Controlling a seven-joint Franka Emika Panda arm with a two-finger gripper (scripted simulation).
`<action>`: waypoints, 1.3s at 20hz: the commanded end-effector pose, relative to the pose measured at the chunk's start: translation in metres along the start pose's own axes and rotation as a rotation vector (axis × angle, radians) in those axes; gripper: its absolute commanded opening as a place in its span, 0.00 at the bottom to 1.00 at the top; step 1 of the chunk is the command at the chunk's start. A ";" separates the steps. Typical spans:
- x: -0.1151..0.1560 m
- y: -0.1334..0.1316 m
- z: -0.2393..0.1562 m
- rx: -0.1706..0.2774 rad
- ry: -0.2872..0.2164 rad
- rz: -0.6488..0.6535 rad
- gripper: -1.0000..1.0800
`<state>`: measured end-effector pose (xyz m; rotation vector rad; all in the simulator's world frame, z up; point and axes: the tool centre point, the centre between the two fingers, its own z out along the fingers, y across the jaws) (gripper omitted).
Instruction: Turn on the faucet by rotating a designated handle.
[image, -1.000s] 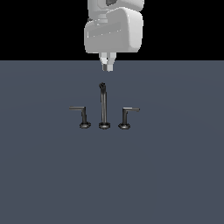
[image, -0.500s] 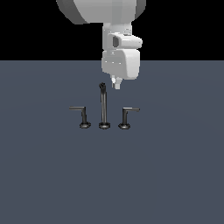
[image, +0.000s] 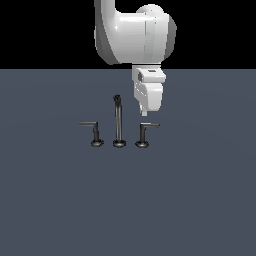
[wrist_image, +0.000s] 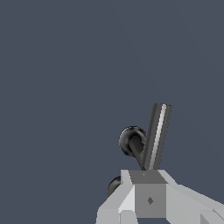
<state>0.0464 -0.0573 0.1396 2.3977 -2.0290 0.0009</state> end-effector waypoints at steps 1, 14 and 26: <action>0.012 -0.007 0.013 0.000 0.001 0.053 0.00; 0.040 -0.019 0.042 0.000 0.000 0.174 0.00; 0.047 0.006 0.042 -0.001 0.000 0.173 0.00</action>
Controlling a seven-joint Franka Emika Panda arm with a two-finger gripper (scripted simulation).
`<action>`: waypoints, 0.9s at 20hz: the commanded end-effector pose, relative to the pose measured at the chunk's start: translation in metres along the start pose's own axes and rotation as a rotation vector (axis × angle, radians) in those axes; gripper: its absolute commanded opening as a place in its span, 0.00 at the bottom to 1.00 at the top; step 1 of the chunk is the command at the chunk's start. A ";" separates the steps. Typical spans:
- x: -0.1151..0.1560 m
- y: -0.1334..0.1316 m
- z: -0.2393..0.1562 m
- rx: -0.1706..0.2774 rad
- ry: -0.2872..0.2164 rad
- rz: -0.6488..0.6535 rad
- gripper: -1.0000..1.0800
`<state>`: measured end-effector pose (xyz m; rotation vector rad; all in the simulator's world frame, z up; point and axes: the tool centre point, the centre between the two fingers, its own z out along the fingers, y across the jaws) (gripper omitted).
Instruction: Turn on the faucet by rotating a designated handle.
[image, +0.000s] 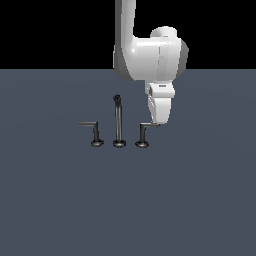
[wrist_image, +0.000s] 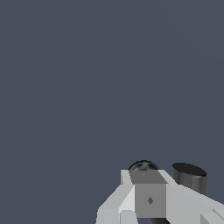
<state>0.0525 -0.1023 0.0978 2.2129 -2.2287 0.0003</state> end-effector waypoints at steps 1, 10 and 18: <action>0.004 0.008 0.000 0.000 -0.001 0.001 0.00; 0.001 0.021 0.000 0.010 -0.002 -0.007 0.00; -0.002 0.048 0.000 0.004 -0.001 -0.002 0.00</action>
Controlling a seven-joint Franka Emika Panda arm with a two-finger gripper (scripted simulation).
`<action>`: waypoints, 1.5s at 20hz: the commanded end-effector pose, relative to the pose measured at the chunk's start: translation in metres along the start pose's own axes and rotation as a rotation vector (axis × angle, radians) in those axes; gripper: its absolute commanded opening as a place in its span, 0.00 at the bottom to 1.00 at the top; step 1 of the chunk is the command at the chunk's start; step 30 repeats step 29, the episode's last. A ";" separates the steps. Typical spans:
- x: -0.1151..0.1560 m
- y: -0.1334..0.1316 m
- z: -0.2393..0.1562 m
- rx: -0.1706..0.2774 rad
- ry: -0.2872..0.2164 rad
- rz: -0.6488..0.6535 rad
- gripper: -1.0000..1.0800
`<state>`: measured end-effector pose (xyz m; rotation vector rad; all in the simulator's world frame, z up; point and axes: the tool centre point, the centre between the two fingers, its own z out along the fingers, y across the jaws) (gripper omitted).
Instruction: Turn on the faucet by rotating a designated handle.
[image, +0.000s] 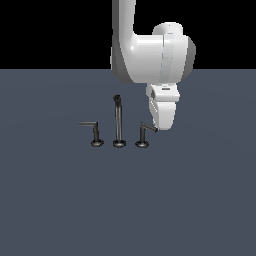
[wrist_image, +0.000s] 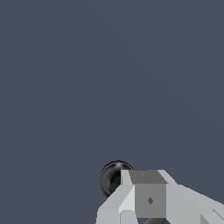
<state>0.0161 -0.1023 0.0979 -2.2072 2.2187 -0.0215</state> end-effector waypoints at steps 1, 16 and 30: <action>-0.003 0.015 0.000 -0.015 -0.002 0.000 0.00; -0.039 0.043 -0.001 -0.017 -0.001 0.003 0.00; -0.085 0.032 -0.001 -0.018 -0.001 0.005 0.00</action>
